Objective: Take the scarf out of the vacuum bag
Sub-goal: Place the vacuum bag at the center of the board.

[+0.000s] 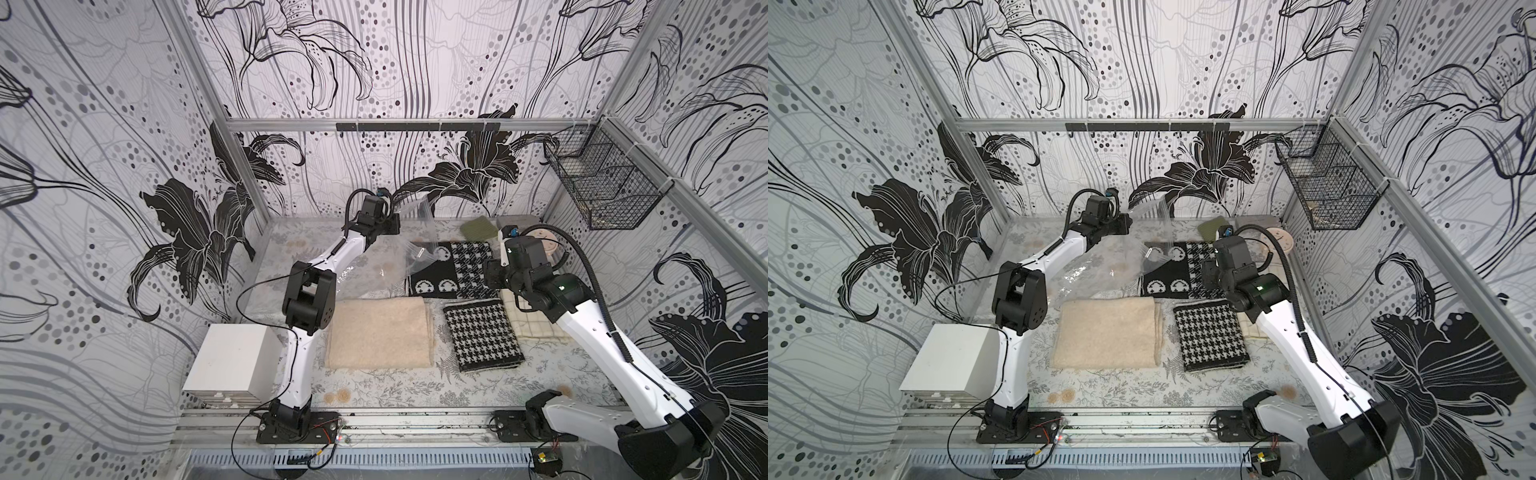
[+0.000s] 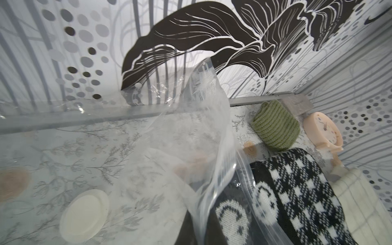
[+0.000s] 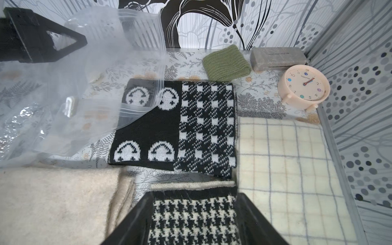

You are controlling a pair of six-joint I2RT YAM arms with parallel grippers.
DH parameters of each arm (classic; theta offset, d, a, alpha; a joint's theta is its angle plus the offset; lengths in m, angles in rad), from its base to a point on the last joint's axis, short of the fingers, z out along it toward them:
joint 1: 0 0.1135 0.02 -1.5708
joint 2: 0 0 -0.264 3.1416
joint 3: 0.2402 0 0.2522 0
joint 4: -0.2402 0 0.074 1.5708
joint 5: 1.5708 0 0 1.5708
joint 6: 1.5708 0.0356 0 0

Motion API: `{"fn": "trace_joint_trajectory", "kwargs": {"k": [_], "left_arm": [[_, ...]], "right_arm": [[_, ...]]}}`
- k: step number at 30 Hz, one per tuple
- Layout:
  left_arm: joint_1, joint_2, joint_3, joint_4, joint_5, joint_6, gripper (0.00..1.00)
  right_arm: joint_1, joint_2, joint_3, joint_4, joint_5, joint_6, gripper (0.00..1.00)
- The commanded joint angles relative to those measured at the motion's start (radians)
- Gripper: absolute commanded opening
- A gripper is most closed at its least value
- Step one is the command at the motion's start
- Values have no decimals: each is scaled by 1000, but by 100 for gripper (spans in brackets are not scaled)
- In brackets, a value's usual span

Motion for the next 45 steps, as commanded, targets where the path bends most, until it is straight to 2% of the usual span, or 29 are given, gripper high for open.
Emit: {"fn": "trace_joint_trajectory", "kwargs": {"k": [1, 2, 9, 14, 18, 26, 32, 33, 36, 41, 45], "left_arm": [[-8, -6, 33, 99, 151, 12, 57], [-7, -9, 30, 104, 176, 14, 100], [-8, -96, -40, 186, 253, 5, 99], [-8, -180, -78, 188, 247, 15, 99], [-9, -287, -169, 195, 202, 29, 99], [0, -505, -401, 198, 31, 64, 99], [23, -552, -460, 175, 0, 52, 99], [23, -559, -469, 170, -10, 53, 99], [28, -601, -529, 180, -20, 43, 99], [48, -687, -648, 204, -124, 27, 99], [61, -714, -656, 177, -139, 27, 99]], "right_arm": [[2, -16, -14, 31, 24, -3, 67], [2, -15, -16, 37, 22, -1, 68], [2, -30, -47, 75, 38, -4, 78], [0, -32, -58, 85, 74, -7, 83], [-3, -38, -70, 92, 90, 1, 87], [-43, -18, -74, 101, 76, 17, 93], [-99, -18, -80, 108, 40, 47, 97], [-107, -20, -81, 109, 44, 48, 100], [-128, -16, -91, 116, 69, 57, 100], [-152, 14, -76, 109, 123, 83, 100], [-159, 19, -77, 137, 132, 83, 100]]}}
